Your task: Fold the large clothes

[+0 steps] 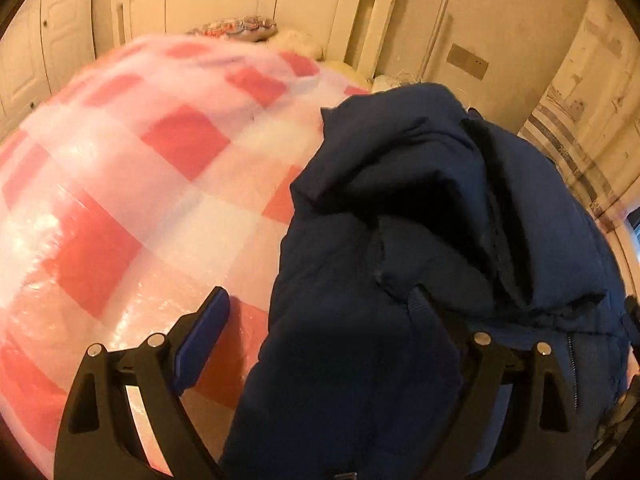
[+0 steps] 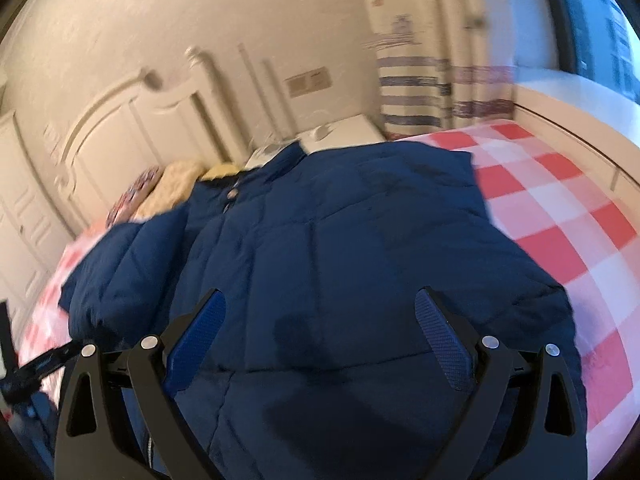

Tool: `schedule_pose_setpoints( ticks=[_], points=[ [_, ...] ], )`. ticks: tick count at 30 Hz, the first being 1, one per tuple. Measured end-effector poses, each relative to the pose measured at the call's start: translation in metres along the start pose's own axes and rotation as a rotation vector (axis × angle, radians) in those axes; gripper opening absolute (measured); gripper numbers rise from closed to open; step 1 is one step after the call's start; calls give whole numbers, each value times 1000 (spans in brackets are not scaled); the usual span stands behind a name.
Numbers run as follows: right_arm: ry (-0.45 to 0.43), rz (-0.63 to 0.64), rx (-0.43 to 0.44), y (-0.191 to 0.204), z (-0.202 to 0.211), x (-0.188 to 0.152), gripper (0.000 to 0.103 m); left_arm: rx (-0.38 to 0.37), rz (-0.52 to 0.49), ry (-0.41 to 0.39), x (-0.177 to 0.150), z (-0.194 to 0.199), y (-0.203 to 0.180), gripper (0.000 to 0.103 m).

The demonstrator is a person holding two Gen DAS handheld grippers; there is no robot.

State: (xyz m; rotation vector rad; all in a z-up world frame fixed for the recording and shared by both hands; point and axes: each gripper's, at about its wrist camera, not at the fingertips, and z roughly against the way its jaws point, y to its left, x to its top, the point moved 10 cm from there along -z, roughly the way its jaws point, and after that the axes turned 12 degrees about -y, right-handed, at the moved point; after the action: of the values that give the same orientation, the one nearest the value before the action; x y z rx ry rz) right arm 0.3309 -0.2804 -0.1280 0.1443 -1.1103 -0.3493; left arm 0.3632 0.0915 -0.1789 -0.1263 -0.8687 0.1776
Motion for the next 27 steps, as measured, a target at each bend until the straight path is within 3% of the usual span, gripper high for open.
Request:
schedule_pose_setpoints(
  ticks=[3, 6, 9, 11, 19, 21, 22, 24, 25, 27],
  points=[
    [-43, 136, 44, 33, 11, 3, 92, -9, 12, -10, -2, 4, 4, 91],
    [-30, 412, 124, 101, 17, -11, 92, -6, 10, -11, -1, 1, 2, 91],
    [-54, 699, 147, 160, 15, -27, 92, -10, 16, -14, -1, 1, 3, 92],
    [-41, 813, 176, 189, 7, -37, 92, -18, 26, -19, -1, 3, 4, 92],
    [31, 986, 228, 241, -34, -63, 91, -39, 41, -23, 0, 4, 3, 95],
    [61, 959, 252, 241, -38, -63, 79, -44, 44, -24, 0, 4, 3, 95],
    [78, 890, 291, 239, -36, -59, 65, -46, 45, -25, 0, 4, 3, 96],
    [80, 738, 353, 233, -29, -43, 51, -49, 47, -25, 0, 4, 3, 96],
    [61, 601, 399, 224, -22, -26, 42, -50, 47, -25, 0, 4, 3, 96],
    [18, 344, 450, 196, -9, 7, 39, -52, 48, -25, 1, 4, 2, 96]
  ],
)
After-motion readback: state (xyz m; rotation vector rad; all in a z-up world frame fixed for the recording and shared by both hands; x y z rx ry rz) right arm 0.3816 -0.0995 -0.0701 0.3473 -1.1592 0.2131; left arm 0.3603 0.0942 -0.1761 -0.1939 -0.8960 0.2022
